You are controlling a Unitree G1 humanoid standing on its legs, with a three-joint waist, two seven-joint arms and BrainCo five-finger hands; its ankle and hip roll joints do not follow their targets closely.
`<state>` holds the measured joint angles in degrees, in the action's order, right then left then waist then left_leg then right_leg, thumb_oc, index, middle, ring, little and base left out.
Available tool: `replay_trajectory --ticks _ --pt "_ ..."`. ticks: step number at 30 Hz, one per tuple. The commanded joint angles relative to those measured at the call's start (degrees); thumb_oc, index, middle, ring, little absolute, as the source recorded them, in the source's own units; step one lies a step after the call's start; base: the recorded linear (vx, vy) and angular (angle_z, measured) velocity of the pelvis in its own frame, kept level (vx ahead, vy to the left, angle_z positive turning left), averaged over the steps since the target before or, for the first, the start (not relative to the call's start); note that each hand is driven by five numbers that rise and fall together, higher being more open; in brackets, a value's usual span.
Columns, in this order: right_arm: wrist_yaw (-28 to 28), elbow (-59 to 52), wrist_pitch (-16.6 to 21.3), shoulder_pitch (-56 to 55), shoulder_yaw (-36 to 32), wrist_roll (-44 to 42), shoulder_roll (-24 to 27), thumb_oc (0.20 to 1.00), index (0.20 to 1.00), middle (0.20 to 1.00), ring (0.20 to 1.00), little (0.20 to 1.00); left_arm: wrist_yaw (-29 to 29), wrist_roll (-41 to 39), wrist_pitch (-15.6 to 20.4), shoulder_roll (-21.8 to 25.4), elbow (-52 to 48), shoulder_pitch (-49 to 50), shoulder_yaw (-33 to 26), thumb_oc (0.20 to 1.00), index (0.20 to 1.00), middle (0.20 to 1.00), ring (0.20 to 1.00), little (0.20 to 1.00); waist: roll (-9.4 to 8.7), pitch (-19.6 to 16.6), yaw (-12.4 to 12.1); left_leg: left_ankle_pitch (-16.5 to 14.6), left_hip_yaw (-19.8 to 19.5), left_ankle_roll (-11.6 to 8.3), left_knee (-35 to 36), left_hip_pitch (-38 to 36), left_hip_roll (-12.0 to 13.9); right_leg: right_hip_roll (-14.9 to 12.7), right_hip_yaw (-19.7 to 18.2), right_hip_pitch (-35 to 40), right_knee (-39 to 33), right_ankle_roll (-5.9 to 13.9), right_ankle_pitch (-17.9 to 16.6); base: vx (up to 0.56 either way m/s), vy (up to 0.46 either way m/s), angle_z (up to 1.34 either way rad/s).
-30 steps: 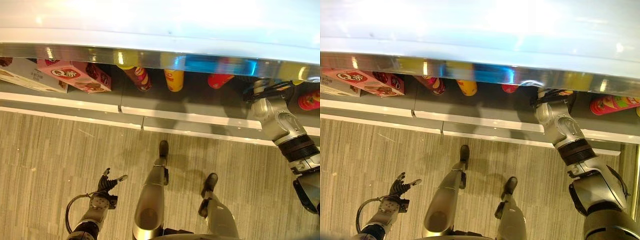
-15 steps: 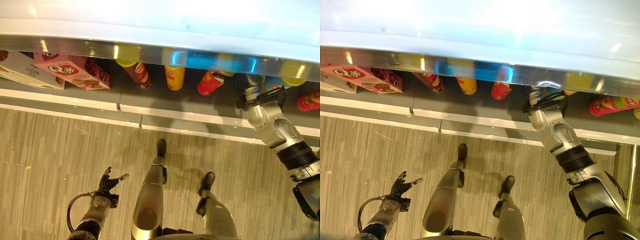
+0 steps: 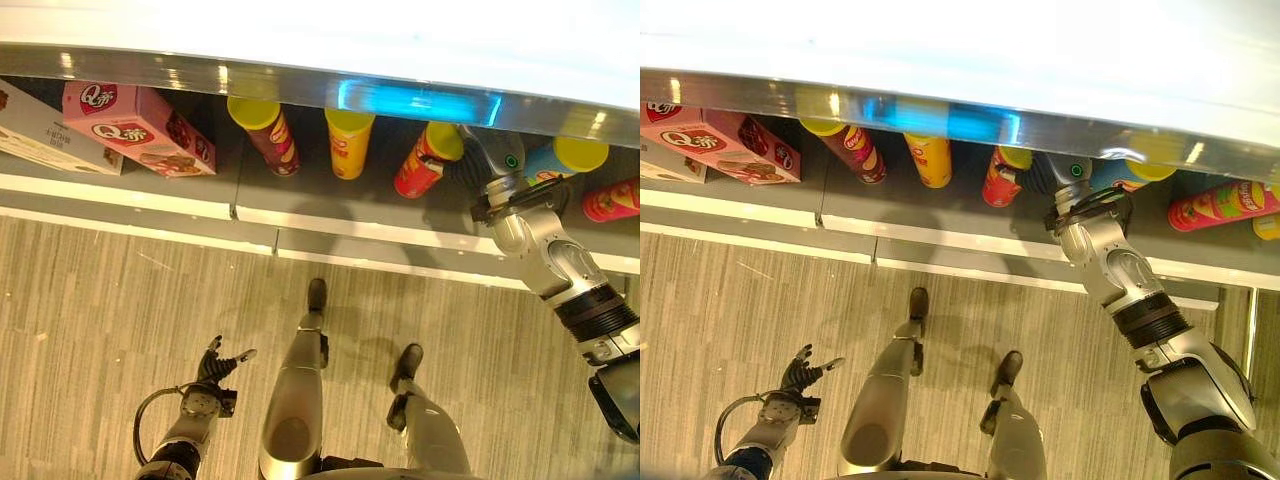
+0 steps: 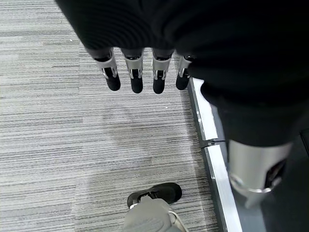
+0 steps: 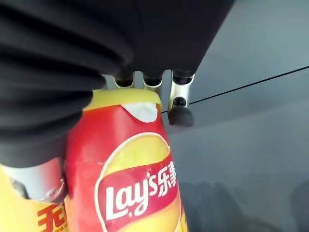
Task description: Put the goods on the table back onto the shelves and tidy them up.
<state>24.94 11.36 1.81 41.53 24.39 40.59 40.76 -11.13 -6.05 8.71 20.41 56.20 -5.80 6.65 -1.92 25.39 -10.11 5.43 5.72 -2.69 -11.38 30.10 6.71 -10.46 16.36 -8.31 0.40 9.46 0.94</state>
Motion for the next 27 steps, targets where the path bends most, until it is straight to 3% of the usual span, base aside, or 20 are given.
replay_trajectory --ticks 1,10,11,12,13,27 --pt "1.8 -1.6 0.8 -1.4 0.9 1.0 2.0 0.2 0.2 0.2 0.2 0.2 -1.2 0.3 0.0 0.0 1.1 -0.5 0.8 1.0 1.0 1.0 1.0 1.0 0.22 -3.9 -0.8 -13.3 2.7 -5.63 -6.9 -5.3 5.6 -3.7 -3.2 -4.8 1.7 5.54 -4.8 0.0 0.0 0.0" --pt "1.6 -1.0 0.7 -2.1 1.5 1.0 1.1 0.2 0.2 0.2 0.2 0.2 -1.4 0.8 -0.2 -0.1 1.4 -0.5 0.6 1.0 1.0 1.0 1.0 1.0 0.52 -3.9 -0.8 -13.3 2.6 -5.59 -6.6 -5.6 5.5 -3.8 -3.2 -4.7 1.7 5.54 -4.8 0.0 0.0 0.0" --pt "1.7 -1.1 0.7 -2.1 1.5 0.9 0.9 0.451 0.451 0.451 0.451 0.451 -1.5 0.6 -0.1 -0.1 1.3 -0.5 0.6 1.0 1.0 1.0 1.0 1.0 0.56 -3.9 -0.8 -13.3 2.6 -5.58 -6.6 -5.6 5.6 -3.7 -3.2 -4.7 1.7 5.54 -4.9 0.0 0.0 0.0" --pt "1.7 -1.1 0.7 -2.1 1.5 0.9 0.9 0.853 0.853 0.853 0.853 0.853 -1.5 0.6 -0.1 -0.1 1.3 -0.5 0.6 1.0 1.0 1.0 1.0 1.0 0.56 -3.9 -0.8 -13.3 2.6 -5.58 -6.6 -5.6 5.6 -3.7 -3.2 -4.7 1.7 5.54 -4.9 0.0 0.0 0.0" --pt "1.7 -1.1 0.7 -2.1 1.5 0.8 0.8 1.0 1.0 1.0 1.0 1.0 -1.5 0.5 -0.1 -0.2 1.2 -0.5 0.7 1.0 1.0 1.0 1.0 1.0 0.57 -3.9 -0.8 -13.2 2.6 -5.57 -6.6 -5.6 5.5 -3.8 -3.1 -4.7 1.7 5.54 -4.9 0.0 0.0 0.0" --pt "3.3 -5.0 1.4 -3.2 -0.5 -0.6 -0.1 1.0 1.0 1.0 1.0 1.0 -1.7 1.1 -0.8 0.2 1.3 -0.4 0.7 1.0 1.0 1.0 1.0 1.0 -0.45 -6.3 -0.8 -13.1 3.2 -5.66 -4.0 -9.2 5.5 -3.3 -3.5 -2.5 0.5 5.54 -4.9 0.01 -0.001 0.0"
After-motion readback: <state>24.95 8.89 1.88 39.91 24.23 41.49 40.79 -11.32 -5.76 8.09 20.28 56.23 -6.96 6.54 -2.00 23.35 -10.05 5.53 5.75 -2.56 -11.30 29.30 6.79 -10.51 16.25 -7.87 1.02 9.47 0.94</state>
